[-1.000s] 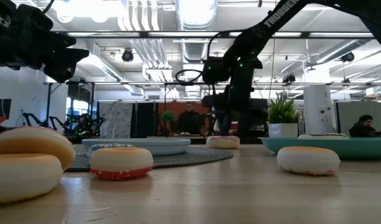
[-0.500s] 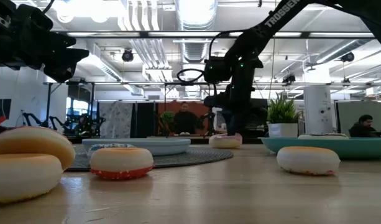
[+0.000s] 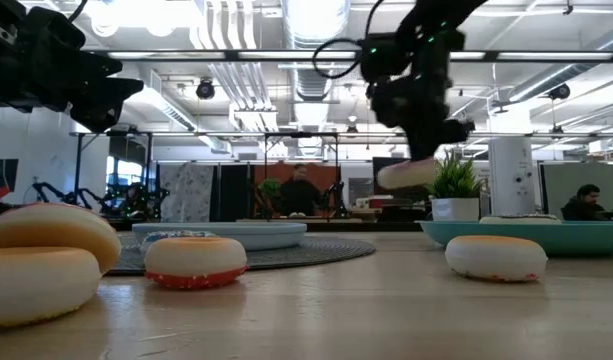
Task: Pick & Place donuts
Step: Put the big pink donut on the blue and green plate, then put the big purple donut on the blue and green plate
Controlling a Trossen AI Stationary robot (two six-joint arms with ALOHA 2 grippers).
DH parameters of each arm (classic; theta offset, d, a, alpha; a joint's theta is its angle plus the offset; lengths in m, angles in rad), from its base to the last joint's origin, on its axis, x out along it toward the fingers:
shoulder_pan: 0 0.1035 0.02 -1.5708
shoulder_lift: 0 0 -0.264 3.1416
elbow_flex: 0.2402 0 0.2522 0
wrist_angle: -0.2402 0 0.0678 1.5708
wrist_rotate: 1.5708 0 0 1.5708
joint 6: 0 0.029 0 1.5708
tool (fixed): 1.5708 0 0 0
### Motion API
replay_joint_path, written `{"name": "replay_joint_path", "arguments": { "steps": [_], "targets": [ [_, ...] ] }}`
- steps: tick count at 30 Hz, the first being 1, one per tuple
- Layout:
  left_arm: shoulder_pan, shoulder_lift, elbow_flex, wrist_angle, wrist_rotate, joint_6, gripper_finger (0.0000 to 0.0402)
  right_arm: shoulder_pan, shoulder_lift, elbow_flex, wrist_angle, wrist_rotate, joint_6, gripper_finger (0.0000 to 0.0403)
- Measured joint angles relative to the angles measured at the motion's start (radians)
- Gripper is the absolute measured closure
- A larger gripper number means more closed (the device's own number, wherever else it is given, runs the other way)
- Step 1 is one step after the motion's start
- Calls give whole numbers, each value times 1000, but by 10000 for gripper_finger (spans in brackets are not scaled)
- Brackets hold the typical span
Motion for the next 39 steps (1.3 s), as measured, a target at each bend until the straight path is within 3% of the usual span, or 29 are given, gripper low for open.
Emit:
{"name": "replay_joint_path", "arguments": {
  "steps": [3,13,19,25,29,35,39],
  "targets": [
    [0,0,0,0,0,0,248,57,-49,-77,-11,-49,31,389],
    [0,0,0,0,0,0,248,214,-36,-224,126,-21,197,384],
    [0,0,0,0,0,0,248,228,-18,-236,123,33,218,323],
    [0,0,0,0,0,0,248,227,-24,-193,71,37,207,243],
    [0,0,0,0,0,0,248,236,-28,-150,20,101,160,202],
    [0,0,0,0,0,0,248,330,-48,-33,193,134,-81,178],
    [0,0,0,1,0,0,248,336,-14,26,297,110,-86,177]
  ]
}}
